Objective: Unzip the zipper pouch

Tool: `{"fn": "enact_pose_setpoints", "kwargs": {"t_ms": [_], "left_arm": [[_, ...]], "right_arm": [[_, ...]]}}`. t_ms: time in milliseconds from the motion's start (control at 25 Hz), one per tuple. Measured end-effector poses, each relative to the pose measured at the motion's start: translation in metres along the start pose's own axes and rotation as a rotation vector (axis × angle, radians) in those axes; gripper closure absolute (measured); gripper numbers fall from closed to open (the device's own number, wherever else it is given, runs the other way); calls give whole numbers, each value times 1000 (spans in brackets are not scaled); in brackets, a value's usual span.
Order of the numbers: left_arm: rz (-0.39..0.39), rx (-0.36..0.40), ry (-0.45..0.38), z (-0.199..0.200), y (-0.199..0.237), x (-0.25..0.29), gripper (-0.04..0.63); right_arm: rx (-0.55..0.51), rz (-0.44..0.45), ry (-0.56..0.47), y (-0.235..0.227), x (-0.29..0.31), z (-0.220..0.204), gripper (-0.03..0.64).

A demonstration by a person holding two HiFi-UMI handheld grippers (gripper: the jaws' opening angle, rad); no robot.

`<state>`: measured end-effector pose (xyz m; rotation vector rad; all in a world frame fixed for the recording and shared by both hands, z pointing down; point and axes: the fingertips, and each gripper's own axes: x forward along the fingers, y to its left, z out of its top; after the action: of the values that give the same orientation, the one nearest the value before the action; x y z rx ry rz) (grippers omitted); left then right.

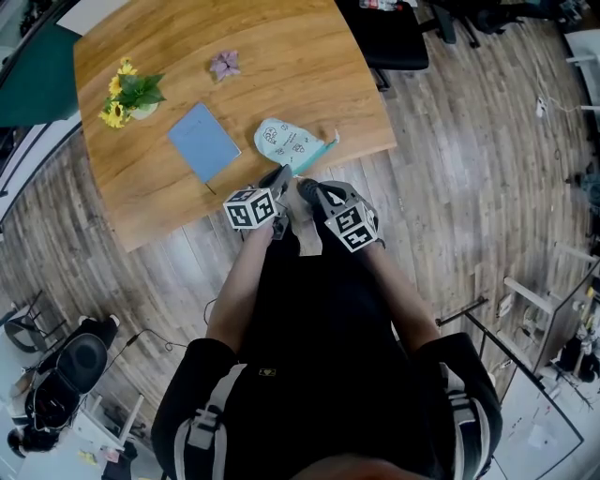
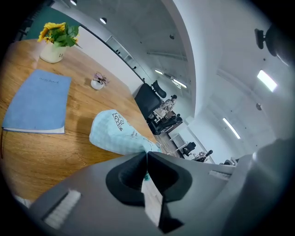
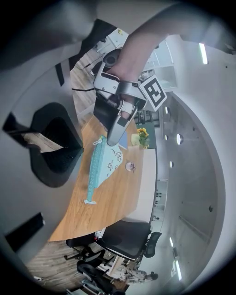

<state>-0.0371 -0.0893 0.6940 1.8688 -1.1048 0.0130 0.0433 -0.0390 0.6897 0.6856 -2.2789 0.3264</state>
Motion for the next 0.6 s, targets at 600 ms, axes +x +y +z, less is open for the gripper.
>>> {"fn": "enact_pose_setpoints", "kwargs": {"t_ms": [600], "left_arm": [[-63,6,-78,18,-9,-44,586]], "right_arm": [[-21,8,-69,31,-2,24,612]]}}
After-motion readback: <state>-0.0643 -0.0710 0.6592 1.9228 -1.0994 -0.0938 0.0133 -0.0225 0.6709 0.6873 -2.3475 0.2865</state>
